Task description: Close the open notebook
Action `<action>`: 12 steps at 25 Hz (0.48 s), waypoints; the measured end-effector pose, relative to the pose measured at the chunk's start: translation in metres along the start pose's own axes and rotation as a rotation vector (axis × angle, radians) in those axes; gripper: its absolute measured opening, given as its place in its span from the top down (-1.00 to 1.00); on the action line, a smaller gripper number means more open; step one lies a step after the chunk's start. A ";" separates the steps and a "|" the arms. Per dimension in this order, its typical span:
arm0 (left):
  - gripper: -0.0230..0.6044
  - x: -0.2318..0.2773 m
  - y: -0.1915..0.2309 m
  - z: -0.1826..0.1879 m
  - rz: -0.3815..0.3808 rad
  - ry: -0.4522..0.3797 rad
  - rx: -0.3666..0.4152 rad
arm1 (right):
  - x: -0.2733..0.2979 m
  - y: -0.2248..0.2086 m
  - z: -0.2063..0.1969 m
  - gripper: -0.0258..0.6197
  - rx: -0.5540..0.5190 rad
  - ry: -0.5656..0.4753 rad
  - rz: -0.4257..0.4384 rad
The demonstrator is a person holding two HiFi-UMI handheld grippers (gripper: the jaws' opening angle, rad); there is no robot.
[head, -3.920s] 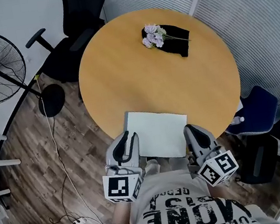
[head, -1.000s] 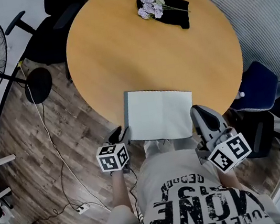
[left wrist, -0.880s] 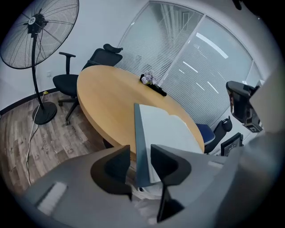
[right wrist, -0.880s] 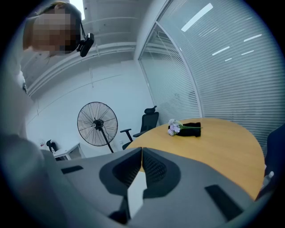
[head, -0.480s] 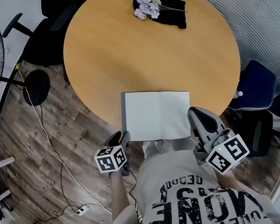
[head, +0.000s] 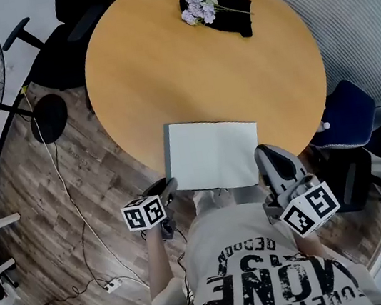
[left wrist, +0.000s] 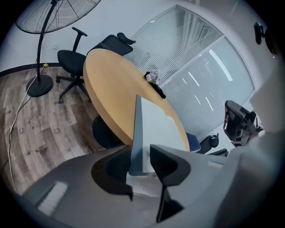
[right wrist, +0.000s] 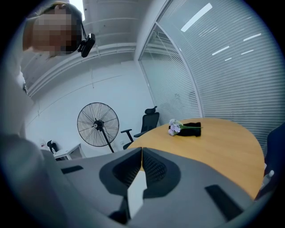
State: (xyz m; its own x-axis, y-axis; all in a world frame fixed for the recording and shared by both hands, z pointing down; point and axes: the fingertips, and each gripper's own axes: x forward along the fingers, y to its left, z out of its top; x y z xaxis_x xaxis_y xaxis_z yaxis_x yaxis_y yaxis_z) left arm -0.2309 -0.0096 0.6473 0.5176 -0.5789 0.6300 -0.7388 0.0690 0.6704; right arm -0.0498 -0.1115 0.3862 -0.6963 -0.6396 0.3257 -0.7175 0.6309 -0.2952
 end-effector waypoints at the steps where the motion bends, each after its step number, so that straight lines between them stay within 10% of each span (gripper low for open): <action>1: 0.47 0.001 0.001 0.000 0.004 0.006 0.006 | -0.001 -0.001 0.000 0.88 0.000 -0.002 -0.002; 12: 0.59 -0.001 -0.001 0.001 0.076 -0.006 0.072 | -0.005 -0.004 -0.001 0.88 -0.001 0.001 -0.001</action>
State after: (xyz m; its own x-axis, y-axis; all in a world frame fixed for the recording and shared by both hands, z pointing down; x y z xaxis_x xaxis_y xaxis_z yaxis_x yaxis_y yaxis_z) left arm -0.2315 -0.0103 0.6459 0.4569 -0.5789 0.6754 -0.8050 0.0539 0.5908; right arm -0.0438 -0.1104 0.3869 -0.6958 -0.6398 0.3264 -0.7180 0.6310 -0.2938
